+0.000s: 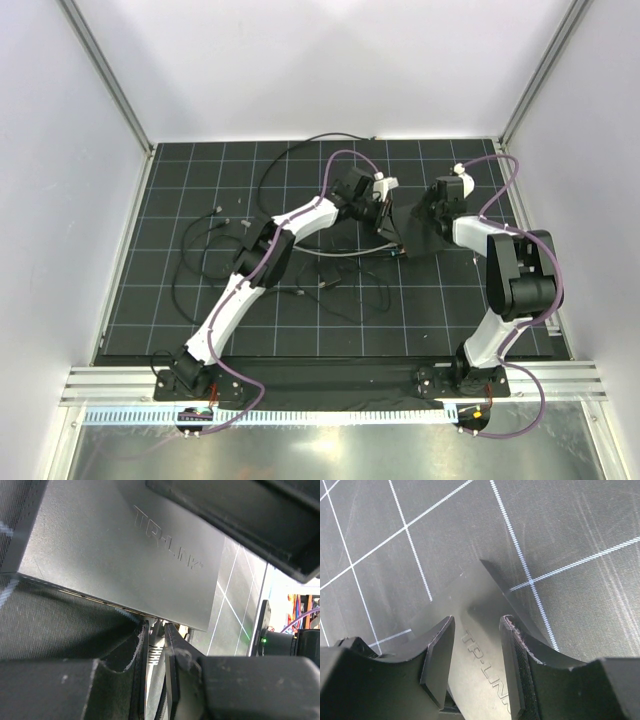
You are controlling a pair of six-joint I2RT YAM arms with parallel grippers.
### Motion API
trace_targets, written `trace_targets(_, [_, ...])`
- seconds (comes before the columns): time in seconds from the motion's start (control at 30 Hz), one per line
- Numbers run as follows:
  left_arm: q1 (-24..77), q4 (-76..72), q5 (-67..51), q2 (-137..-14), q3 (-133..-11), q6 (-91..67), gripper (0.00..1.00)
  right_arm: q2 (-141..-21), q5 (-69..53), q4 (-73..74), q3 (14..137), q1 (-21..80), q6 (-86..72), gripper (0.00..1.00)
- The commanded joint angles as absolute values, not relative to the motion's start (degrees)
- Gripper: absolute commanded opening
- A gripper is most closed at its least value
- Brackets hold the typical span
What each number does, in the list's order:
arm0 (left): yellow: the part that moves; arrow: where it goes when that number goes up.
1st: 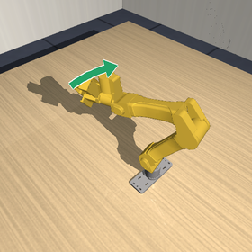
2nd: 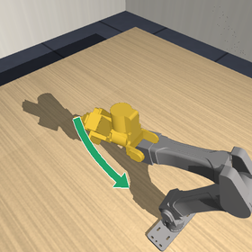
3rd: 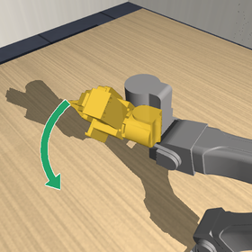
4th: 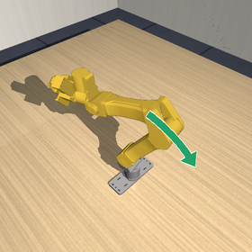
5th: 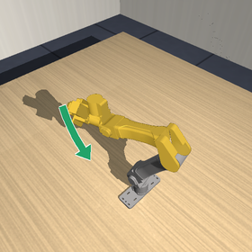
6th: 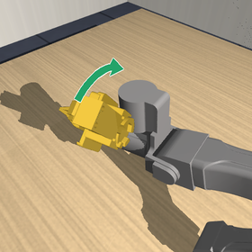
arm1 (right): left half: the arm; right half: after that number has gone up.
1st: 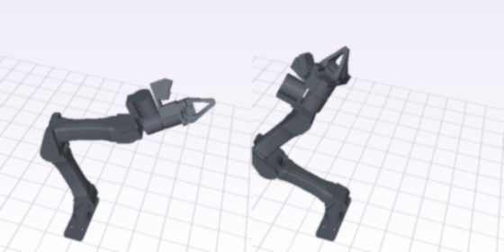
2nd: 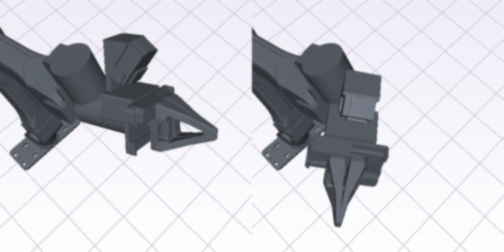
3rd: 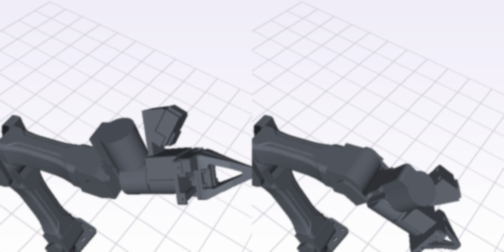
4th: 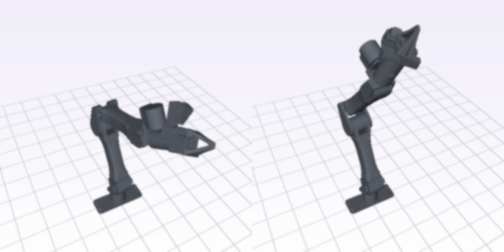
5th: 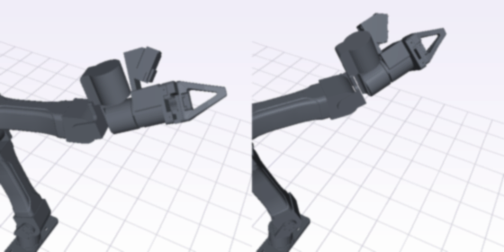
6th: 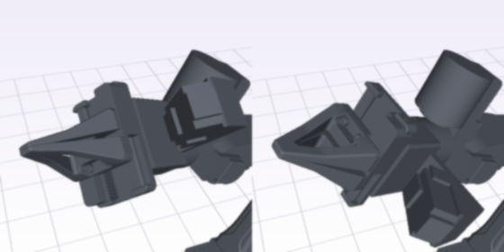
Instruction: Pull the plug from the switch port
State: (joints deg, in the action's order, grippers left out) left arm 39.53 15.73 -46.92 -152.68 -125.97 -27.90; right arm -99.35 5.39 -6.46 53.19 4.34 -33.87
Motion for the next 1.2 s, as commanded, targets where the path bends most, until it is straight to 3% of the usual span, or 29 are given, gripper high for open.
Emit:
trace_targets(0.0, [37.7, 24.7, -41.5, -152.7, -117.7, -23.9, 0.0, -102.5, 6.7, 2.5, 51.9, 4.5, -33.9, 0.5])
trace_targets(0.2, [34.5, 10.1, -41.0, -147.1, -106.9, -31.6, 0.0, -102.9, 5.8, 2.3, 52.0, 4.2, -33.7, 0.49])
trace_targets(0.47, [37.9, 12.0, -40.8, -153.2, -115.2, -32.4, 0.0, -98.4, 4.9, 1.0, 49.3, 5.1, -30.6, 0.49])
trace_targets(0.67, [39.2, 15.4, -39.4, -154.7, -121.2, -30.3, 0.0, -91.3, 14.1, 15.1, 53.7, 9.1, -26.3, 0.55])
trace_targets(0.93, [39.0, 15.6, -42.1, -155.3, -122.1, -29.5, 0.0, -89.7, 12.8, 27.0, 59.6, 14.5, -17.9, 0.64])
trace_targets(1.17, [39.0, 17.2, -42.9, -154.6, -122.0, -27.8, 0.0, -91.8, 11.4, 28.0, 62.3, 16.9, -14.1, 0.63])
